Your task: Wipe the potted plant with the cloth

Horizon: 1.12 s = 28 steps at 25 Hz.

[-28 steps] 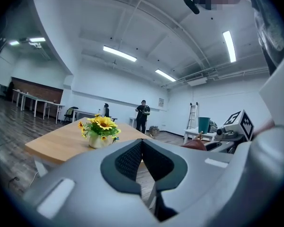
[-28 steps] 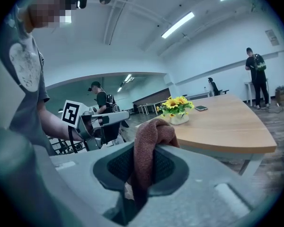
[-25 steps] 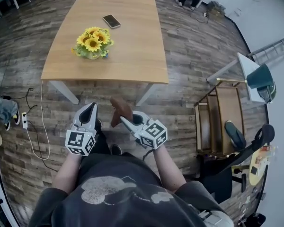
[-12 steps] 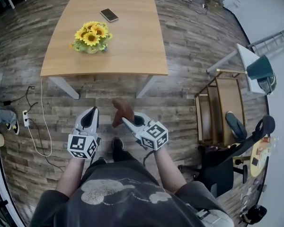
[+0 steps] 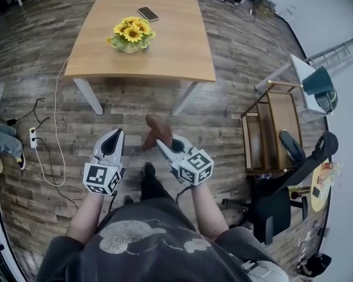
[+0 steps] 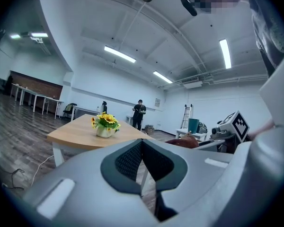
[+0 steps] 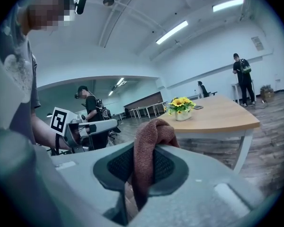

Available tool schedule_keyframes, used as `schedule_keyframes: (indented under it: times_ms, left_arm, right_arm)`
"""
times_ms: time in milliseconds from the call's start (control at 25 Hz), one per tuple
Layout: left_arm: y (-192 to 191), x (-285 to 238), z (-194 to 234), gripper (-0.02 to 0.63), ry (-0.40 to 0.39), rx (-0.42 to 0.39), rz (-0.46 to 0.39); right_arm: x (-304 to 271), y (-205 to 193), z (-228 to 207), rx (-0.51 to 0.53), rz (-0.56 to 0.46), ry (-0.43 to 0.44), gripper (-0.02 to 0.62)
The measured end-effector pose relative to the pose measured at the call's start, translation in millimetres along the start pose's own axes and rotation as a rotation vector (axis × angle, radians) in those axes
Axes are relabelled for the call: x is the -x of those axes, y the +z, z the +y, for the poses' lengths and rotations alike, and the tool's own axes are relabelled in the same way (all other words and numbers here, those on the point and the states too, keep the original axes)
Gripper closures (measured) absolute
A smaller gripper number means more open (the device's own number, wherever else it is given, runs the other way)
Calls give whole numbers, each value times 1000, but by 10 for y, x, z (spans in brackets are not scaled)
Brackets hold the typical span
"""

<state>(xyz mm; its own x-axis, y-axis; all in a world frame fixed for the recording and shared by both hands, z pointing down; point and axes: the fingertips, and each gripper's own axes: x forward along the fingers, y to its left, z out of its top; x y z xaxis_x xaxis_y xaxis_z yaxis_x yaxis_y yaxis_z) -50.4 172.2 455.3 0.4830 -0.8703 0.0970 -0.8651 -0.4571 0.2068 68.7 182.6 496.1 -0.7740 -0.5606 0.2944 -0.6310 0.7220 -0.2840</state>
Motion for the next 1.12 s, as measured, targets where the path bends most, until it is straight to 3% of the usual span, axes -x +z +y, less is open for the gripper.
schedule_keyframes:
  times_ms: [440,1120]
  left_arm:
    - [-134,837,-122,588,-6,0,16]
    - [-212,1227,-388,589,-55,-23,16]
  right_arm:
    - [275,-291,706,-4,-16,-42,549]
    - [627,-588,1042,0,-19,-90,549]
